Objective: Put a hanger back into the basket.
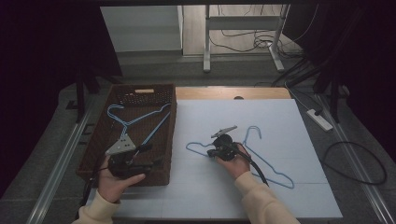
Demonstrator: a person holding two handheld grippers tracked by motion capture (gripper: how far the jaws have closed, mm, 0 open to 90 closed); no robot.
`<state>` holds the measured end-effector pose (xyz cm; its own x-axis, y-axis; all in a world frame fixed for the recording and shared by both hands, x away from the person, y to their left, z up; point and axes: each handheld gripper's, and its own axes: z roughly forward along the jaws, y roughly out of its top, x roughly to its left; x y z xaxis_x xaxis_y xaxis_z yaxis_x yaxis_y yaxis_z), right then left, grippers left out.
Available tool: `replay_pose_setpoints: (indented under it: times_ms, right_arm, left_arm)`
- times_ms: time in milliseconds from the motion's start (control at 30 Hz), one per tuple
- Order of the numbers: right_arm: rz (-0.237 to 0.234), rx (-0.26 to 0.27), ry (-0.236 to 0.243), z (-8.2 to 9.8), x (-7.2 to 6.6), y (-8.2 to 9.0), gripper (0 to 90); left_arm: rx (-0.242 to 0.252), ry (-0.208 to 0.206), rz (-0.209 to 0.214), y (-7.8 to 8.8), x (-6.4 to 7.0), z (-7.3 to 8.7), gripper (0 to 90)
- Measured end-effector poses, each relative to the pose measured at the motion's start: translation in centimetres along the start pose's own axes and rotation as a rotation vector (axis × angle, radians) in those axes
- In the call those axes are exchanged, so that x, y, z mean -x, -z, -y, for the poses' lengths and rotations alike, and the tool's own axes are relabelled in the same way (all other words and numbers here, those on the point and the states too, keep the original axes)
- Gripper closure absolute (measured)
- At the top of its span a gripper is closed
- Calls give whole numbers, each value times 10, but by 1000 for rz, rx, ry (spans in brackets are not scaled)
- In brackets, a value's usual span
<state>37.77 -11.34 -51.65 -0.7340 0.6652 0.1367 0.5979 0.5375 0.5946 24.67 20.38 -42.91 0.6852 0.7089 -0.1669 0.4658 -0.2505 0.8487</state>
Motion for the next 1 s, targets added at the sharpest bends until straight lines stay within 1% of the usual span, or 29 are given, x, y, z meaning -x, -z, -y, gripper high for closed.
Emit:
replay_pose_setpoints:
  times_ms: [167,267,433,500,600,733,833,1000]
  right_arm:
    - [8,-6,-8,-2,2,-5,900]
    - [-7,-14,-15,-2,2,-5,900]
    - [-24,-42,3,0,-3,-3,900]
    - [-44,-59,4,1,-5,-1,900]
    - [-58,-67,-3,3,-5,0,900]
    - [-105,-82,-9,9,-10,3,900]
    - [-140,-100,-2,17,-16,8,900]
    - [-200,-121,11,36,-27,19,900]
  left_arm:
    - [-4,-4,-1,0,0,0,313]
    - [-4,-4,-2,0,0,0,313]
    - [-6,-4,-2,0,0,0,313]
    - [-6,-5,-1,0,0,0,313]
    - [-5,-4,-2,0,0,0,313]
    - [-3,-5,-4,1,-1,0,313]
    - [-5,-4,-3,1,-1,0,313]
    - [-3,-3,-3,1,0,0,313]
